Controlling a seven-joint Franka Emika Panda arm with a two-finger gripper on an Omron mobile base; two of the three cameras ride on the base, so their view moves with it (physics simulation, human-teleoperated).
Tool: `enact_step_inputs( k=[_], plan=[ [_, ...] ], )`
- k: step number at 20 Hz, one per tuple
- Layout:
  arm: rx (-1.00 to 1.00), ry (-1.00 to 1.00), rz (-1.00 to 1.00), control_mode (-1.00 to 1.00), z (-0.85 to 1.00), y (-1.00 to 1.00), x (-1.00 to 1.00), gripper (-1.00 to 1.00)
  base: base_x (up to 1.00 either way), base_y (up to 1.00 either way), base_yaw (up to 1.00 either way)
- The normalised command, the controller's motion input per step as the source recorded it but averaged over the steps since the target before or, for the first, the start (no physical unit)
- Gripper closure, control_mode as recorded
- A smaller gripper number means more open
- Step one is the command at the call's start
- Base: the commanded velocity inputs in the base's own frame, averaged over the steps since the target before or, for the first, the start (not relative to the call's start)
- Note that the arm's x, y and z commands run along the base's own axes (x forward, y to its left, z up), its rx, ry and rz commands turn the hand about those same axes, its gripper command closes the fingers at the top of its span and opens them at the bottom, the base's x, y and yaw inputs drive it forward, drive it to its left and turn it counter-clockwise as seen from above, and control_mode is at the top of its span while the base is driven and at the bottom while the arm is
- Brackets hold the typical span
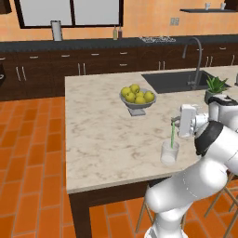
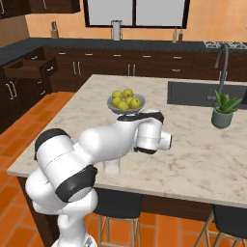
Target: Take a straw from the drawer in front and place it inside the glass cup on the dining counter.
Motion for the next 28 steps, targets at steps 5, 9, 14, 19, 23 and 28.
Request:
enact_step_inputs(
  k=[5,9,14,19,23,28],
  plan=[
    [0.0,0.0,0.06,-1.0,-0.26,0.0,0.03,1.0,0.0,0.0,0.0],
    [0.0,0.0,0.07,-1.0,-0.19,0.0,0.2,1.0,0.0,0.0,0.0],
    [0.0,0.0,0.06,-1.0,-0.24,0.0,0.15,1.0,0.0,0.0,0.0],
    [0.0,0.0,0.05,-1.0,-0.35,0.0,0.0,1.0,0.0,0.0,0.0],
    [0.0,0.0,0.05,-1.0,-0.31,0.0,0.0,1.0,0.0,0.0,0.0],
    [-0.01,-0.01,0.03,-1.0,-0.09,-0.01,0.0,-1.0,0.0,0.0,0.0]
  ],
)
